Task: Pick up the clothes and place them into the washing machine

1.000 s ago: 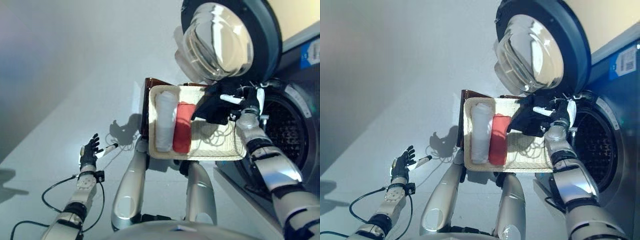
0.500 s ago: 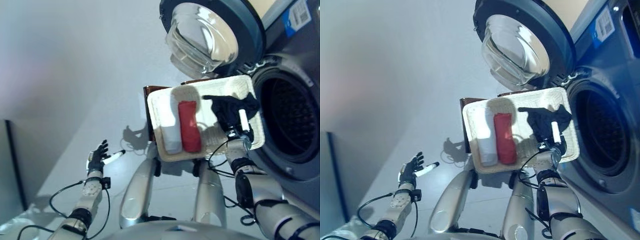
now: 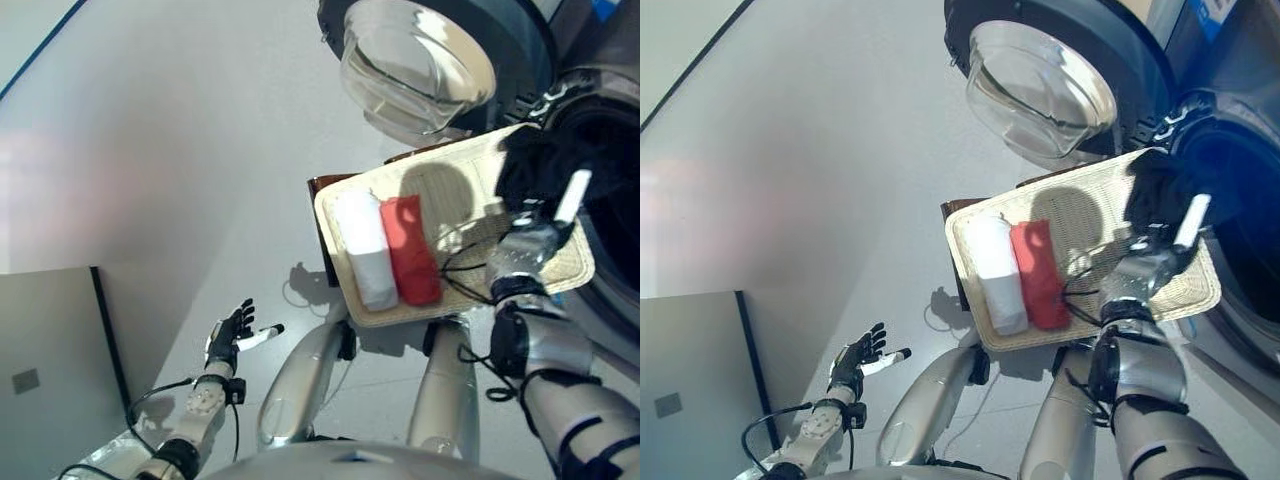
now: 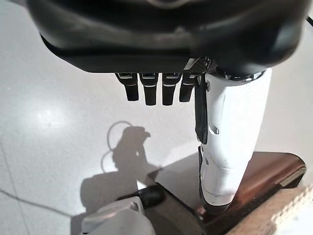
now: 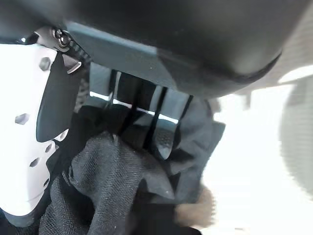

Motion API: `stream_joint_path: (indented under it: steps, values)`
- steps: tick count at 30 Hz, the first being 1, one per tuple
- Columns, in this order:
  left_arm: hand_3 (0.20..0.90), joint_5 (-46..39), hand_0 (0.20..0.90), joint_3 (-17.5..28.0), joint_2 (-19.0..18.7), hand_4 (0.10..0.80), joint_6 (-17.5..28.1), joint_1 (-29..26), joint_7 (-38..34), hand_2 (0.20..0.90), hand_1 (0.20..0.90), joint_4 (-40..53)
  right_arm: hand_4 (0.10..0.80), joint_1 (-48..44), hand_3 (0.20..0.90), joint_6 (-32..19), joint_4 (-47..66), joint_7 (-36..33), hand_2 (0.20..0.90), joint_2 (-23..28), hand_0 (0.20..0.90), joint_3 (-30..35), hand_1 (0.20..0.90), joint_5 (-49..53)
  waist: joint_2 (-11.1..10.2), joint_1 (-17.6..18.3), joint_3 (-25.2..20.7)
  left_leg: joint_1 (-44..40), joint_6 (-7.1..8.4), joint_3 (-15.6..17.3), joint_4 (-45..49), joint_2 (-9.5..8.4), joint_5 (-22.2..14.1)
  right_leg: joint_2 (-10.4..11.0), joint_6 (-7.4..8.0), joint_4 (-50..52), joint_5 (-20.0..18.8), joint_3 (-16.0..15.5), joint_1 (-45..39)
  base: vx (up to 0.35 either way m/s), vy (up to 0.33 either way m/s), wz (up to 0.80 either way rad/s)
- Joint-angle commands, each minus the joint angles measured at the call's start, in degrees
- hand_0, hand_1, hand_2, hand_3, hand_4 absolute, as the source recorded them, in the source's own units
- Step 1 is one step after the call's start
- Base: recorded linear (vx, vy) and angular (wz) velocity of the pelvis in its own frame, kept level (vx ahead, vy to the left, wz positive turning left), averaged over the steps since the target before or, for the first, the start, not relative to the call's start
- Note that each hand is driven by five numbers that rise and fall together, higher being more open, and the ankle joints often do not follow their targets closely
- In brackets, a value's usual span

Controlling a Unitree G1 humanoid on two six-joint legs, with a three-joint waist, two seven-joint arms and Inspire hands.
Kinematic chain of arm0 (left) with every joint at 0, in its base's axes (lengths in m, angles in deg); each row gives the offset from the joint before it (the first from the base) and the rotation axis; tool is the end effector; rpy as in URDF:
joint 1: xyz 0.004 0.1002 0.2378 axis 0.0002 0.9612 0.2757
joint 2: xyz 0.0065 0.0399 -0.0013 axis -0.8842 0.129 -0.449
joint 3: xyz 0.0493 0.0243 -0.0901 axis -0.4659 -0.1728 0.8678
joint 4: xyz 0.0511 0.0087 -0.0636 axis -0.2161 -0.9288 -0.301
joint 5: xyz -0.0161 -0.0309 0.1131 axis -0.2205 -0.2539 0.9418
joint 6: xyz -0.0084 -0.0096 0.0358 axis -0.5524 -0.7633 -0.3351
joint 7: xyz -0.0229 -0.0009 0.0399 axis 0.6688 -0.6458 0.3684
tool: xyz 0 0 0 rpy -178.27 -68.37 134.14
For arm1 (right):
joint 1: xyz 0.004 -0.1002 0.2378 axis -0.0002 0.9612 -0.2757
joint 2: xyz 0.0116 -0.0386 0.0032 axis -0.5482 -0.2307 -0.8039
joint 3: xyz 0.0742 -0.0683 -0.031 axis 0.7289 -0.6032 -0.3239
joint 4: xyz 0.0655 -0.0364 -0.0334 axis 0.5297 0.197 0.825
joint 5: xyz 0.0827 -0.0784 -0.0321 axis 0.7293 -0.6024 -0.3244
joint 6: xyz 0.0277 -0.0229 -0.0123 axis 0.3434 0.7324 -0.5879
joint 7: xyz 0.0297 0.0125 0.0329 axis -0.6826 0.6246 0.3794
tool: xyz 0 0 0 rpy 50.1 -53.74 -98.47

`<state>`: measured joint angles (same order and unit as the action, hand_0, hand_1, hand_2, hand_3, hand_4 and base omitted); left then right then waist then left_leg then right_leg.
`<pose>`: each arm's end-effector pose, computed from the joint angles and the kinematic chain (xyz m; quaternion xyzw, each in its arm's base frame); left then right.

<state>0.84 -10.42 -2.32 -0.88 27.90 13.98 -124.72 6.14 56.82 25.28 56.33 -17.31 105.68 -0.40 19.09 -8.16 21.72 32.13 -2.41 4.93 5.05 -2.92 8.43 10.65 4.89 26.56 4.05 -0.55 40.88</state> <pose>0.1428 0.1811 -0.1009 0.0413 0.2824 0.0186 0.9582 0.3339 -0.3104 0.1267 0.5444 -0.1948 -0.4107 0.7050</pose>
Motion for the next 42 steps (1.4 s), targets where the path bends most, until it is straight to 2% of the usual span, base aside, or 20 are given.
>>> stream_joint_path:
  steps: [1, 7, 8, 9, 10, 11, 13, 16, 26, 32, 33, 35, 36, 38, 39, 42]
  values:
    - [0.900, -0.6, 0.900, -1.0, -2.1, 0.800, 1.9, 1.9, -0.7, 0.900, 0.900, -1.5, 0.300, -5.6, 0.200, -4.4, 6.0, 0.6, 0.200, 8.7, 0.200, -4.4, 0.200, -3.5, 0.8, 0.2, -2.5, 5.0, 2.62, -1.5, 9.3, -1.90, -6.1, -0.4, -0.08, -7.8, -6.6, -1.4, -1.8, 0.009, 0.016, -0.05]
    - [0.900, -2.2, 0.900, -1.1, -2.6, 0.800, 2.5, 2.2, 0.1, 0.900, 0.900, 1.1, 0.300, -10.1, 0.200, -4.2, 8.8, -3.1, 0.200, 13.6, 0.200, -8.7, 0.200, -10.1, 2.5, 0.4, -2.8, 6.0, 2.67, -0.4, 9.7, -1.83, -6.2, -0.5, -0.16, -6.4, -6.3, 0.1, 0.5, -0.003, 0.018, -0.09]
    - [0.900, -2.9, 0.900, -0.8, -3.5, 0.800, 2.9, 3.2, 0.4, 0.900, 0.900, 2.0, 0.300, -13.1, 0.200, -2.6, 9.2, -4.0, 0.200, 18.8, 0.200, -12.4, 0.200, -13.5, 3.2, 0.4, -2.9, 6.5, 2.81, 0.0, 9.7, -1.92, -6.0, -0.3, -0.27, -5.9, -6.2, 0.6, 1.5, -0.019, 0.023, -0.11]
    - [0.900, -2.9, 0.900, -0.8, -3.2, 0.800, 2.9, 3.1, 0.4, 0.900, 0.900, 2.1, 0.300, -13.8, 0.200, -2.5, 9.0, -4.2, 0.200, 19.0, 0.200, -12.9, 0.200, -13.7, 3.4, 0.5, -2.8, 6.7, 2.81, 0.1, 9.7, -1.91, -6.0, -0.4, -0.26, -5.7, -6.2, 0.7, 1.8, -0.021, 0.047, -0.16]
    - [0.900, -3.2, 0.900, -0.2, -3.9, 0.800, 3.2, 4.0, 0.0, 0.900, 0.900, 2.8, 0.300, -18.3, 0.200, -2.9, 11.3, -5.7, 0.200, 22.3, 0.200, -16.2, 0.200, -16.1, 4.4, 0.4, -3.2, 6.9, 2.88, 0.4, 9.4, -2.19, -5.9, -0.4, -0.31, -5.3, -6.2, 1.3, 2.9, -0.004, 0.025, -0.16]
    - [0.900, -3.2, 0.900, -0.2, -3.8, 0.800, 3.2, 4.0, 0.0, 0.900, 0.900, 2.8, 0.300, -18.5, 0.200, -2.9, 11.3, -5.8, 0.200, 22.3, 0.200, -16.4, 0.200, -16.1, 4.4, 0.4, -3.2, 7.0, 2.88, 0.5, 9.4, -2.19, -5.9, -0.4, -0.31, -5.2, -6.2, 1.4, 3.0, 0.016, 0.041, -0.18]
    - [0.900, -3.4, 0.900, -0.1, -4.6, 0.800, 3.1, 4.9, -0.5, 0.900, 0.900, 2.8, 0.300, -23.0, 0.200, -3.6, 14.4, -8.8, 0.200, 25.5, 0.200, -20.4, 0.200, -19.9, 5.5, 0.4, -3.6, 7.4, 2.97, 0.8, 9.5, -2.28, -5.7, -0.3, -0.34, -3.9, -5.8, 2.0, 4.1, 0.031, 0.019, -0.15]
    - [0.900, -2.7, 0.900, -0.7, -5.1, 0.800, 2.9, 5.3, -0.8, 0.900, 0.900, 1.8, 0.300, -26.0, 0.200, -3.6, 14.6, -9.6, 0.200, 27.7, 0.200, -23.3, 0.200, -20.9, 5.7, 0.6, -4.6, 7.2, 2.91, 1.3, 10.0, -2.34, -6.1, -0.4, -0.47, -2.6, -5.2, 2.6, 4.5, 0.056, 0.013, -0.10]
    - [0.900, -2.6, 0.900, -2.5, -5.3, 0.800, 2.9, 4.9, 0.1, 0.900, 0.900, 2.1, 0.300, -35.8, 0.200, -4.9, 12.6, -12.3, 0.200, 35.0, 0.200, -29.2, 0.200, -22.3, 5.3, 2.2, -8.0, 4.4, 3.00, 1.7, 7.4, -3.12, -6.7, -0.5, -0.25, -4.1, -5.0, 3.0, 3.0, 0.036, 0.013, -0.02]
    - [0.900, -1.6, 0.900, -2.2, -5.1, 0.800, 2.9, 5.1, -1.4, 0.900, 0.900, 2.3, 0.300, -31.1, 0.200, -5.0, 12.7, -17.7, 0.200, 35.3, 0.200, -24.8, 0.200, -27.6, 6.6, 2.5, -7.8, 4.8, 2.68, 2.2, 7.7, -3.54, -6.9, -0.6, -0.25, -3.4, -4.7, 3.7, 3.6, 0.002, 0.010, -0.03]
    - [0.900, -1.5, 0.900, -1.6, -4.5, 0.800, 2.8, 5.1, -2.0, 0.900, 0.900, 2.2, 0.300, -28.5, 0.200, -3.3, 9.8, -18.0, 0.200, 34.1, 0.200, -23.4, 0.200, -29.3, 7.1, 2.6, -6.7, 6.7, 2.24, 2.7, 11.6, -3.24, -7.7, -1.0, -0.64, -1.1, -4.3, 4.1, 5.1, -0.059, -0.012, -0.05]
    - [0.900, -1.2, 0.900, -0.8, -4.3, 0.800, 2.7, 5.0, -2.5, 0.900, 0.900, 1.9, 0.300, -26.9, 0.200, -2.3, 7.2, -17.3, 0.200, 33.3, 0.200, -21.9, 0.200, -29.2, 6.3, 2.2, -6.0, 10.0, 1.72, 3.6, 17.2, -3.01, -9.9, -1.6, -1.12, 2.3, -2.9, 4.6, 7.3, -0.055, -0.064, -0.10]
    - [0.900, -0.6, 0.900, 0.5, -3.9, 0.800, 2.6, 4.1, -3.7, 0.900, 0.900, 1.7, 0.300, -24.9, 0.200, -2.1, 6.1, -17.5, 0.200, 30.8, 0.200, -20.7, 0.200, -29.5, 5.4, 2.3, -4.3, 13.3, 1.49, 3.5, 26.4, -2.43, -14.7, -2.2, -2.06, 10.5, 2.0, 5.4, 10.1, -0.070, -0.162, -0.18]
    - [0.900, -0.3, 0.900, 1.6, -4.0, 0.800, 2.7, 3.6, -4.3, 0.900, 0.900, 1.5, 0.300, -22.0, 0.200, -2.6, 6.8, -18.0, 0.200, 29.0, 0.200, -18.2, 0.200, -29.2, 4.5, 2.9, -3.4, 15.5, 1.35, 3.5, 31.1, -2.07, -16.9, -2.3, -2.60, 15.1, 3.9, 5.3, 12.1, -0.105, -0.177, -0.12]
    - [0.900, -0.3, 0.900, 3.7, -4.2, 0.800, 3.2, 3.5, -5.3, 0.900, 0.900, 2.4, 0.300, -17.4, 0.200, -4.4, 9.2, -19.1, 0.200, 27.1, 0.200, -15.1, 0.200, -29.6, 3.1, 4.0, -2.1, 19.0, 1.69, 3.4, 38.6, -0.90, -19.9, -2.5, -3.24, 21.6, 7.0, 4.5, 15.2, -0.091, -0.162, 0.06]
    - [0.900, 1.1, 0.900, 4.6, -4.6, 0.800, 3.5, 3.8, -6.9, 0.900, 0.900, 2.0, 0.300, -14.6, 0.200, -5.1, 8.9, -18.9, 0.200, 25.6, 0.200, -13.3, 0.200, -28.7, 1.7, 3.8, -1.9, 22.7, 1.53, 3.4, 45.3, -0.28, -23.5, -2.5, -3.34, 26.3, 9.1, 3.7, 18.3, -0.063, -0.102, 0.29]
